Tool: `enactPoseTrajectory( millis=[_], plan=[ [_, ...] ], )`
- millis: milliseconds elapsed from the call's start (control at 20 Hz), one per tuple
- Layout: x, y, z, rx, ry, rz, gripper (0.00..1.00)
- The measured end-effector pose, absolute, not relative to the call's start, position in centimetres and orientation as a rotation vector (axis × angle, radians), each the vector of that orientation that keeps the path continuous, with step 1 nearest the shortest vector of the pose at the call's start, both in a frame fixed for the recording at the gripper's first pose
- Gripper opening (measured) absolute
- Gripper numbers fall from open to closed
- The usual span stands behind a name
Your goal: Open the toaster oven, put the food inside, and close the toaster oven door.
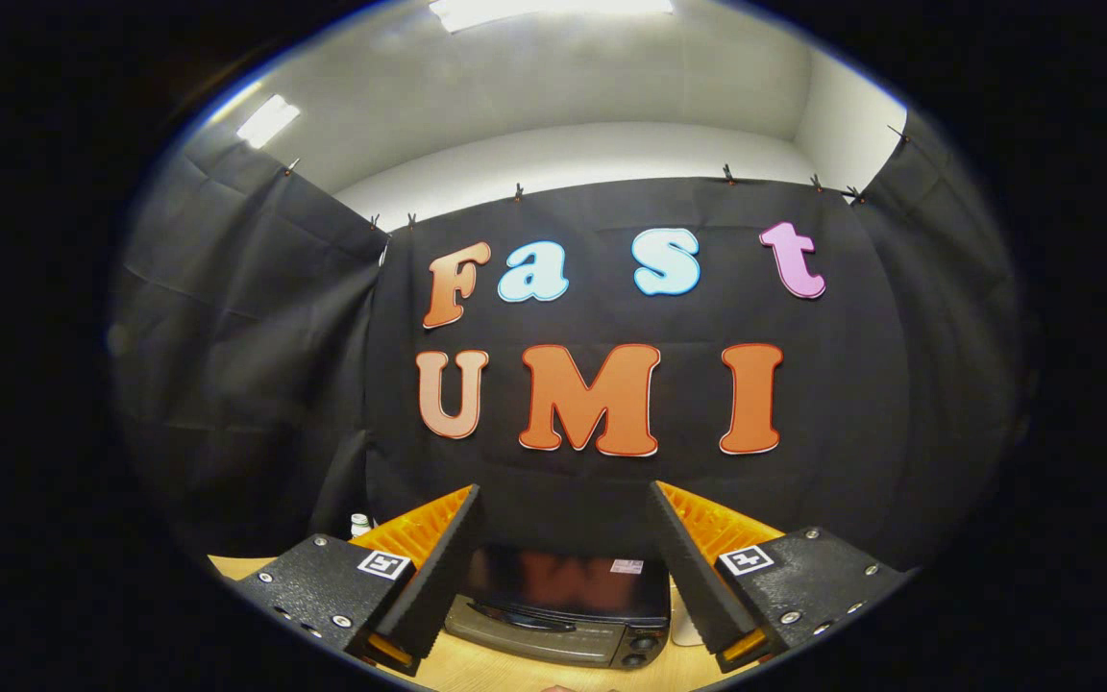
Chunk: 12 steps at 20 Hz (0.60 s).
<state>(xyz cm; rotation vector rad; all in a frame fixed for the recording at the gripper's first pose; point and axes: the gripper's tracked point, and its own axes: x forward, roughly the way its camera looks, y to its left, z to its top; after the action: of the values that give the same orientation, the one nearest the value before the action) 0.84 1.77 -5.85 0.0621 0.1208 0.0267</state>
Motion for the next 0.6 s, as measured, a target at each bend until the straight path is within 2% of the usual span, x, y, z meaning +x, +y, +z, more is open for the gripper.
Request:
enactPoseTrajectory(
  millis=[600],
  plan=[
    [4.7,6.0,-17.1,0.094,0.341,0.062,1.00]
  ],
)
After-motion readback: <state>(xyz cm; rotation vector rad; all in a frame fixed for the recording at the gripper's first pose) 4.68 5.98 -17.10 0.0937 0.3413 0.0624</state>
